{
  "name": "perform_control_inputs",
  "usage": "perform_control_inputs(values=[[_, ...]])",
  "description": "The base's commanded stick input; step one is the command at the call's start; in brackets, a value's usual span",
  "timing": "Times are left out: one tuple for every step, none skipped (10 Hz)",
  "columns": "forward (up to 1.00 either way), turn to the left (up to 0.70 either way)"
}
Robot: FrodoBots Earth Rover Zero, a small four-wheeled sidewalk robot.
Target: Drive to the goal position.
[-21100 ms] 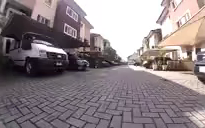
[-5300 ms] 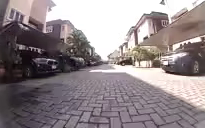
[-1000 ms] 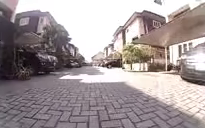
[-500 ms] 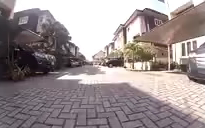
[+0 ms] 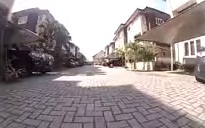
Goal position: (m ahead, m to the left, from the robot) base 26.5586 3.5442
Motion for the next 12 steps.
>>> perform_control_inputs(values=[[0.69, 0.03], [0.69, 0.03], [0.69, 0.03], [0.69, 0.03], [0.69, 0.03], [0.69, 0.03], [0.69, 0.03], [0.69, 0.03], [0.69, 0.03], [0.69, 0.03], [0.69, 0.03], [0.69, 0.03]])
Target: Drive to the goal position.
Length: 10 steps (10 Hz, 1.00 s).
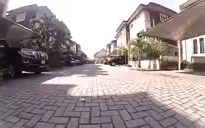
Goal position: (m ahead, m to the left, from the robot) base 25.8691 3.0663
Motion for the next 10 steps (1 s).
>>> perform_control_inputs(values=[[0.69, 0.03], [0.69, 0.03], [0.69, 0.03], [0.69, 0.03], [0.69, 0.03], [0.69, 0.03], [0.69, 0.03], [0.69, 0.03], [0.69, 0.03], [0.69, 0.03]])
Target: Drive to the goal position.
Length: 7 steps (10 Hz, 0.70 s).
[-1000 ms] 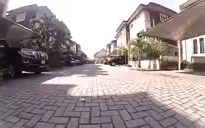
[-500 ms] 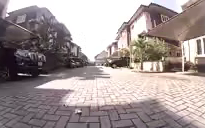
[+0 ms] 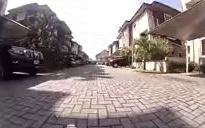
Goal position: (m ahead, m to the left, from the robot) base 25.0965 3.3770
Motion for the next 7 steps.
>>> perform_control_inputs(values=[[0.69, 0.03], [0.69, 0.03], [0.69, 0.03], [0.69, 0.03], [0.69, 0.03], [0.69, 0.03], [0.69, 0.03]])
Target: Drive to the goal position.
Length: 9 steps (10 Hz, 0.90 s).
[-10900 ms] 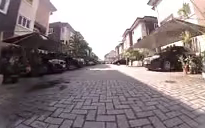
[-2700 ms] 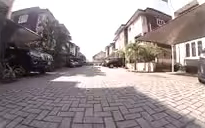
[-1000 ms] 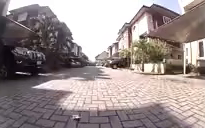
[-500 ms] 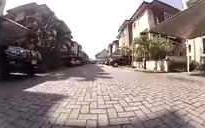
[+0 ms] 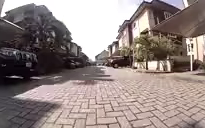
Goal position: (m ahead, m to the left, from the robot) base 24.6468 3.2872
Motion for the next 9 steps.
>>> perform_control_inputs(values=[[0.69, 0.03], [0.69, 0.03], [0.69, 0.03], [0.69, 0.03], [0.69, 0.03], [0.69, 0.03], [0.69, 0.03], [0.69, 0.03], [0.69, 0.03]])
